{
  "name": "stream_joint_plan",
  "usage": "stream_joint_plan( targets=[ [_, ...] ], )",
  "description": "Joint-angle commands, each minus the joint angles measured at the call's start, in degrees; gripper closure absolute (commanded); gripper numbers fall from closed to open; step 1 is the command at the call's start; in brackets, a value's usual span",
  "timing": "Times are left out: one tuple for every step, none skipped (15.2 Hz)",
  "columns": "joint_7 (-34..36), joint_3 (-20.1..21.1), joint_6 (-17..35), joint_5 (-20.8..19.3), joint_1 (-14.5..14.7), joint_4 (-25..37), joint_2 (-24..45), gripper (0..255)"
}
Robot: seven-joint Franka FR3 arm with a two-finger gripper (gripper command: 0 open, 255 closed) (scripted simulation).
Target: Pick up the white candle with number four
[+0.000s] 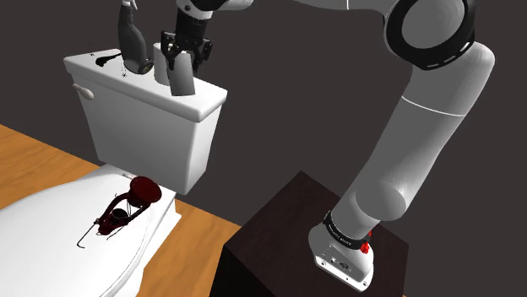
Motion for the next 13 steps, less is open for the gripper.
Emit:
stream_joint_plan(
  targets=[
    [-0.02, 0.04, -1.41, 0.06, 0.03, 1.20, -0.23, 255],
    [-0.06, 0.05, -2.16, 0.09, 0.04, 1.90, -0.28, 255],
    [-0.09, 0.06, -2.92, 0.11, 0.05, 2.62, -0.32, 255],
    [-0.12, 0.06, -3.68, 0.13, 0.06, 3.36, -0.35, 255],
    [-0.15, 0.07, -4.44, 0.15, 0.07, 4.11, -0.36, 255],
    [-0.18, 0.08, -5.21, 0.17, 0.08, 4.88, -0.36, 255],
    [-0.20, 0.09, -5.99, 0.18, 0.09, 5.67, -0.34, 255],
    [-0.23, 0.10, -6.77, 0.18, 0.10, 6.48, -0.31, 255],
    [-0.25, 0.11, -7.55, 0.19, 0.12, 7.31, -0.27, 255],
    [-0.27, 0.12, -8.34, 0.18, 0.14, 8.16, -0.21, 255],
    [-0.29, 0.13, -9.14, 0.18, 0.15, 9.02, -0.14, 255],
    [-0.29, 0.13, -9.25, 0.18, 0.16, 9.14, -0.14, 255],
    [-0.29, 0.13, -9.26, 0.18, 0.16, 9.15, -0.13, 255]
  ],
)
